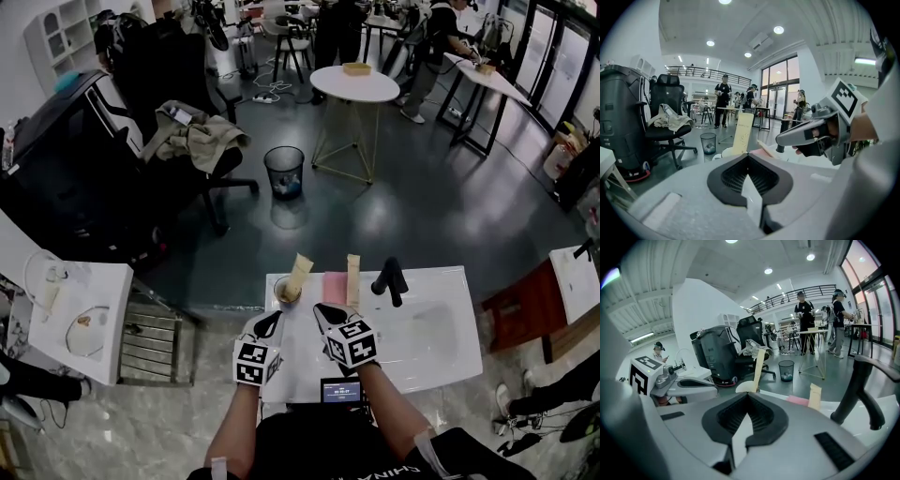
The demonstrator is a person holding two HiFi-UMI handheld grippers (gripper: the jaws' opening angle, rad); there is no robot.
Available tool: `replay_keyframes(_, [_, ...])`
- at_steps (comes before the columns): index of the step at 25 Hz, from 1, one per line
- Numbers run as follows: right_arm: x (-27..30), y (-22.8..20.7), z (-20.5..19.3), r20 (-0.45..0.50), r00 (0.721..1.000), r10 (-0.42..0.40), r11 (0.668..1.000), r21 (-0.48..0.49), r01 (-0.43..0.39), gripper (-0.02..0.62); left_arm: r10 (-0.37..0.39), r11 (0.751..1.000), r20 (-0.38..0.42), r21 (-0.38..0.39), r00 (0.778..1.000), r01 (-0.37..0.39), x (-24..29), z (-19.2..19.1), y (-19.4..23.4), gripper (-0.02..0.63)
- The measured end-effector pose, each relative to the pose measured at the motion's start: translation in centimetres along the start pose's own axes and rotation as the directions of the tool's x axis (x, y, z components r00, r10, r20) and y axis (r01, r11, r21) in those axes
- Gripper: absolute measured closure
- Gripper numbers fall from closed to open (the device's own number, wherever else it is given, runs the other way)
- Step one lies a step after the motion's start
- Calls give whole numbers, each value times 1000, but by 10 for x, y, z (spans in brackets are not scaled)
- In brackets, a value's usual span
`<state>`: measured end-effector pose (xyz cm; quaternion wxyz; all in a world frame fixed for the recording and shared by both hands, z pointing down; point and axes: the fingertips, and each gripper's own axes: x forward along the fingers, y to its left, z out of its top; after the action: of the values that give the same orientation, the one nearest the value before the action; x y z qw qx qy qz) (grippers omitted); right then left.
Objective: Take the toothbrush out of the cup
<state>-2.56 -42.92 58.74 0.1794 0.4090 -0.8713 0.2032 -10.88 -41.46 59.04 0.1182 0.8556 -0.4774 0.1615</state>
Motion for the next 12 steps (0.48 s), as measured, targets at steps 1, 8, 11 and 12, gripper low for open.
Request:
replay_keyframes(1, [0,0,0,-3,1000,2,1000,0,-2,586,0,1000,1,0,1000,0,0,1,1,597])
replay_keyframes(8, [6,-17,2,-23,999,-27,999,-27,26,586,1,1000,16,-21,1000,0,8,4,6,597])
replay_keyframes(11, [12,-27,15,-20,999,-39,998,-53,38,581,1,1000,16,-29,1000,-1,12,4,8,597])
replay_keyframes(12, [15,-28,19,-19,999,-36,998,-58,35,566,1,999,14,-33,1000,0,14,4,10,597])
